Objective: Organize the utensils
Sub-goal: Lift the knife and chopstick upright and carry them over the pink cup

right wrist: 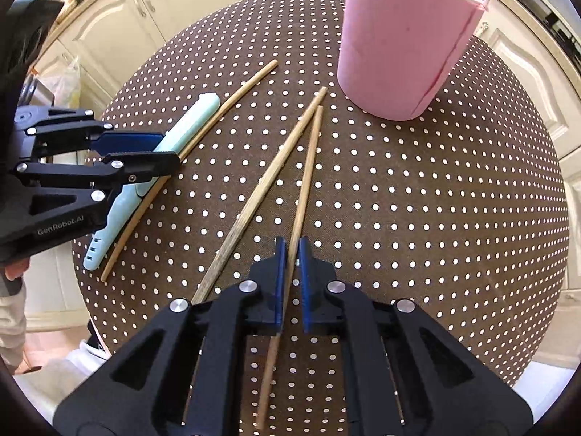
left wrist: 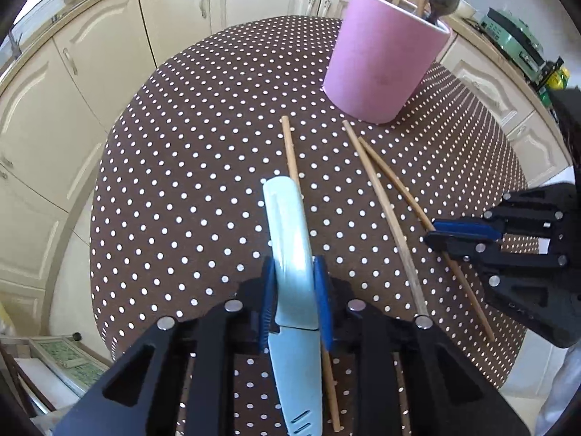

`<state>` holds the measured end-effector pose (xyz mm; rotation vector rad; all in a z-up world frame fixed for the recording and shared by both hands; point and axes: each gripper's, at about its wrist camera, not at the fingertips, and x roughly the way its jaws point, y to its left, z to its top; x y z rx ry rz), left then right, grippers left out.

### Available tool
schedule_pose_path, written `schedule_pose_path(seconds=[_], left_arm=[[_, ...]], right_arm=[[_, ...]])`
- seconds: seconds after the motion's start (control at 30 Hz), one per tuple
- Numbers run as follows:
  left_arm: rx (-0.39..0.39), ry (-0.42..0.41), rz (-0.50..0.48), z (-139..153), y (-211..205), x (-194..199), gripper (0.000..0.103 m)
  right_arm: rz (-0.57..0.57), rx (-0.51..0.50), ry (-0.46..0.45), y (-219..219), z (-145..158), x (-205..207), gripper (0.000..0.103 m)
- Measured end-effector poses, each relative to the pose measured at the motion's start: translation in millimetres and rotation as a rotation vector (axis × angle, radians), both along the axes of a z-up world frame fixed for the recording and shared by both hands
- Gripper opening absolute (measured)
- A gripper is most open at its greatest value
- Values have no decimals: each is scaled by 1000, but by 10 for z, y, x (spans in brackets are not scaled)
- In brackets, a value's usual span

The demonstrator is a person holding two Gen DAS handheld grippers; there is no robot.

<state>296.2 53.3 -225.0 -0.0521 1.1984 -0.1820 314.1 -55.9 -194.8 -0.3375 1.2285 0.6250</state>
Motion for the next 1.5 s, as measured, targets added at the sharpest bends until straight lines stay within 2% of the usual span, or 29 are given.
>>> schedule_pose_path(seconds=[0.13,0.33,0.53,0.8,0.97,1.2,1.3,1.5], left_arm=[[-35,-29,26,59,200,-94,20],[-85,-118,54,345,349,-201,20],[-131,-250,20,765,254,-363,19],[-183,-401,-28,1244,-39,-462,19],[-205,-494,-66,1512,-229,-434,18],[-226,-647,-68,1891,-407,-224,18],[-200,-705,-55,2015,-519,-98,18],[-200,-780,-12,2140,-568,149,18]], right_arm=[[-16,52,-25,-120,103,-21,5],[-27,144,-88,-329,314,-115,5],[-48,264,-169,-589,580,-253,5],[-113,447,-352,-932,1045,-305,5],[-157,555,-453,-1165,1320,-238,5],[-197,638,-522,-1271,1630,-55,5],[-201,659,-556,-1305,1792,-2,5],[-212,657,-621,-1219,2048,163,5]])
